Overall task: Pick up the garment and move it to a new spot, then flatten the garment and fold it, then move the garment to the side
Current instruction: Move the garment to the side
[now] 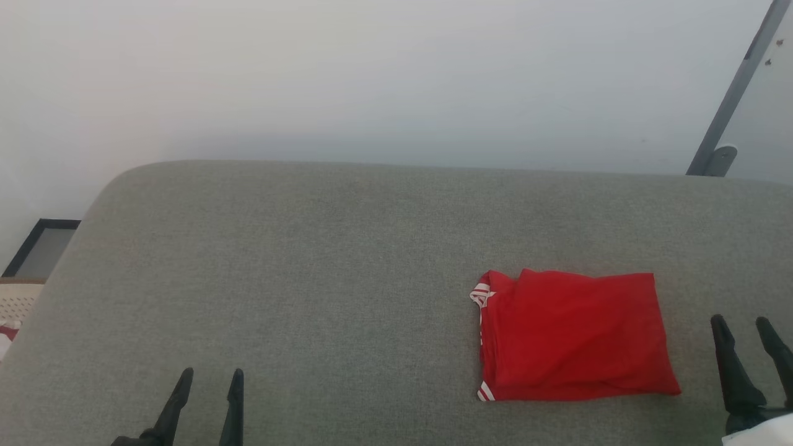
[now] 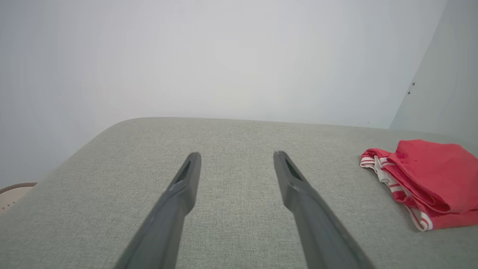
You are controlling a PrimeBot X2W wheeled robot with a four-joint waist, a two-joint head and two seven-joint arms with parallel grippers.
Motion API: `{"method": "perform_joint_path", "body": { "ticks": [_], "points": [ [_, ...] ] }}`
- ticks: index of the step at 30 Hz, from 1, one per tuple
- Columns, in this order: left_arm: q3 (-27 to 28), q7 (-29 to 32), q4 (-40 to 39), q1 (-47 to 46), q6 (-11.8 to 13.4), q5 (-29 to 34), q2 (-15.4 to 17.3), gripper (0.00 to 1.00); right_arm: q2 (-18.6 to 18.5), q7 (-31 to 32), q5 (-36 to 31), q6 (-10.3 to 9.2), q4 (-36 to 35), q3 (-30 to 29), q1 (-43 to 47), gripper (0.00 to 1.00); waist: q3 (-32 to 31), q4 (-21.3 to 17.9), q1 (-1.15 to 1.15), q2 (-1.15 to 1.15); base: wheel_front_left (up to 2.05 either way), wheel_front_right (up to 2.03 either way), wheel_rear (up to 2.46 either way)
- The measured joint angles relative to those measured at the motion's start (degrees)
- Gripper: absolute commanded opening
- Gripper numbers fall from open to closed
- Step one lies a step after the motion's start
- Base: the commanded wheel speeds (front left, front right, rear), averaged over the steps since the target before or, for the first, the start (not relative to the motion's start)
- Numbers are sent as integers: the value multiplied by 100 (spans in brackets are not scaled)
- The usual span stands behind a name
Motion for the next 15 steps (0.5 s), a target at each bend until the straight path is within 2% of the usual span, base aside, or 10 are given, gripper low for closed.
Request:
{"method": "perform_joint_path", "body": {
  "ticks": [4, 8, 11, 15],
  "points": [
    [-18, 0, 2, -50, 0, 2, -22, 100, -211, 121, 42, 0, 118, 238, -250, 100, 68, -6, 0, 0, 0, 0, 0],
    [-99, 0, 16, -221, 0, 2, -56, 100, -583, 965, 152, 0, 433, 639, -856, 100, 214, 5, 0, 0, 0, 0, 0],
    [-187, 0, 25, -411, 0, 3, -97, 100, -893, 2016, 278, 0, 687, 1085, -1432, 100, 380, 16, 0, 0, 0, 0, 0],
    [-240, 0, 33, -715, 0, 3, -181, 100, -1374, 3879, 805, 11, 929, 1855, -2167, 100, 703, 32, 0, 0, 0, 0, 0]
  ]
}}
